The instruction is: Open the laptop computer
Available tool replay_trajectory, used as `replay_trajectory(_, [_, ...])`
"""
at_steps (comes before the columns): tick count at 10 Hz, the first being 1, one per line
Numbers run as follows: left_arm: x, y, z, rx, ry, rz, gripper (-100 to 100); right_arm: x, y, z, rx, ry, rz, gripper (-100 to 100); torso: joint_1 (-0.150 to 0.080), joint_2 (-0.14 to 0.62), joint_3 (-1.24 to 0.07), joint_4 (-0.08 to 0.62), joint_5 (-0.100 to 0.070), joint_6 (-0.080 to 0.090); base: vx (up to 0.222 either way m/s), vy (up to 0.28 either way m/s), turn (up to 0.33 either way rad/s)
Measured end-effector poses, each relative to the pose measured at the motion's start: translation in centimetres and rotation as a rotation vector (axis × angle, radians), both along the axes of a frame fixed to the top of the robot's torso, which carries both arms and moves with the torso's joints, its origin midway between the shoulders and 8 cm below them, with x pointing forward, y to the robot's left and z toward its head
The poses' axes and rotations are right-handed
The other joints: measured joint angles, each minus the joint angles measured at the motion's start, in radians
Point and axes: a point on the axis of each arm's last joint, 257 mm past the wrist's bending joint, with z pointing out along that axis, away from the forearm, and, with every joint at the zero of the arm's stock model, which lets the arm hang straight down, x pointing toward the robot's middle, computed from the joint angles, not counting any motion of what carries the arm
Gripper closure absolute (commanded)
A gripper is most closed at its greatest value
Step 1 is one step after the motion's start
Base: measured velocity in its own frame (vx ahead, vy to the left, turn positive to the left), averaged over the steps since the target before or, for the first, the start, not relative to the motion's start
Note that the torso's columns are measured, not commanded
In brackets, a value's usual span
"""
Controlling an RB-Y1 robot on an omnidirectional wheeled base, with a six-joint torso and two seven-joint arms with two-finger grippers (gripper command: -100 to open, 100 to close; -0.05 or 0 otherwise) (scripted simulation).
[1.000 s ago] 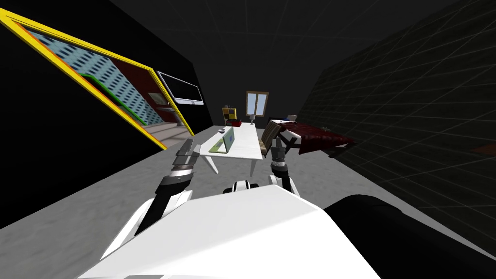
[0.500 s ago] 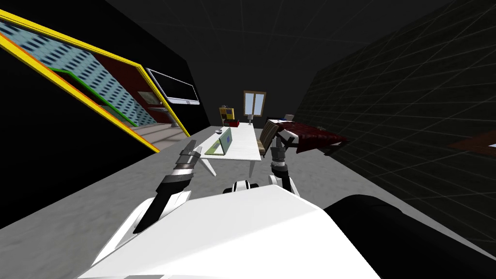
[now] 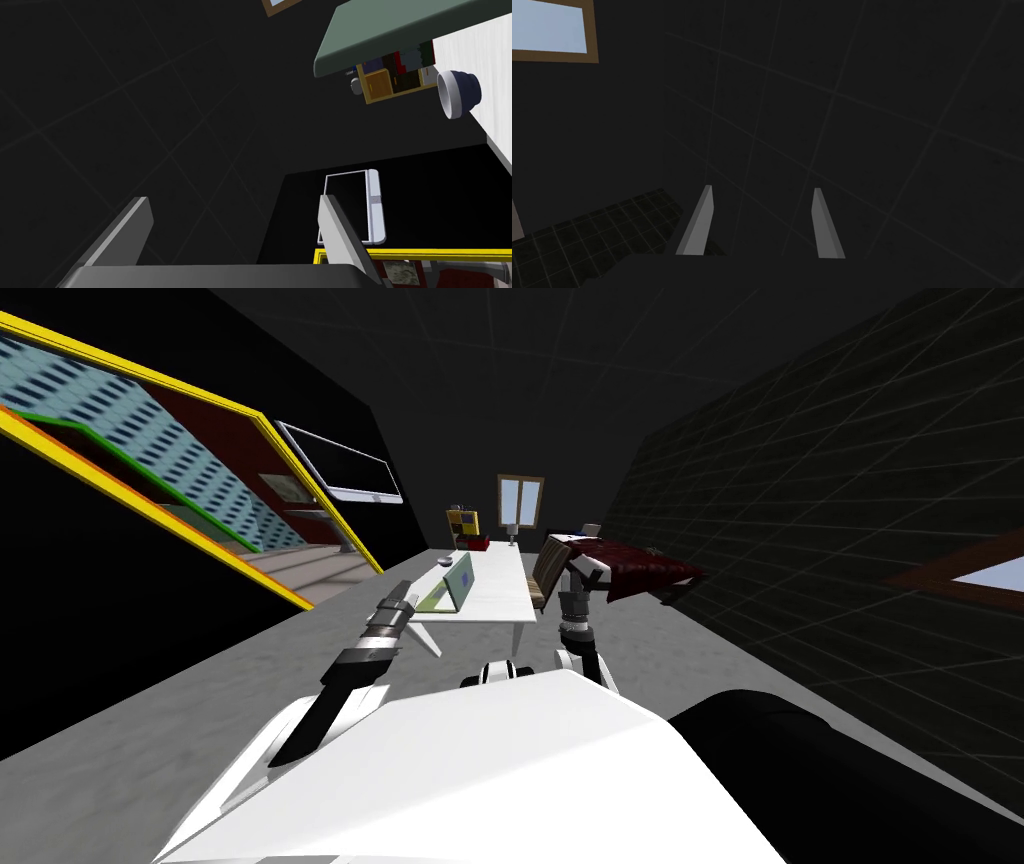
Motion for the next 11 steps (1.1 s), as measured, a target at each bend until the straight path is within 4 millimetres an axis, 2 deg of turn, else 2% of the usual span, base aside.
replay_trajectory(5, [0.8,0.7,-2.5,0.057,0.118,0.019,-100,0.0,0.0,0.0,0.000,0.000,0.000,0,0.000,0.000,0.000,0.000,0.000,0.000,0.055,-0.018,-0.088])
replay_trajectory(11, [1.2,2.6,-5.8,0.119,0.265,0.068,-100,0.0,0.0,0.0,0.000,0.000,0.000,0,0.000,0.001,0.000,0.000,0.000,0.000,0.058,-0.013,-0.095])
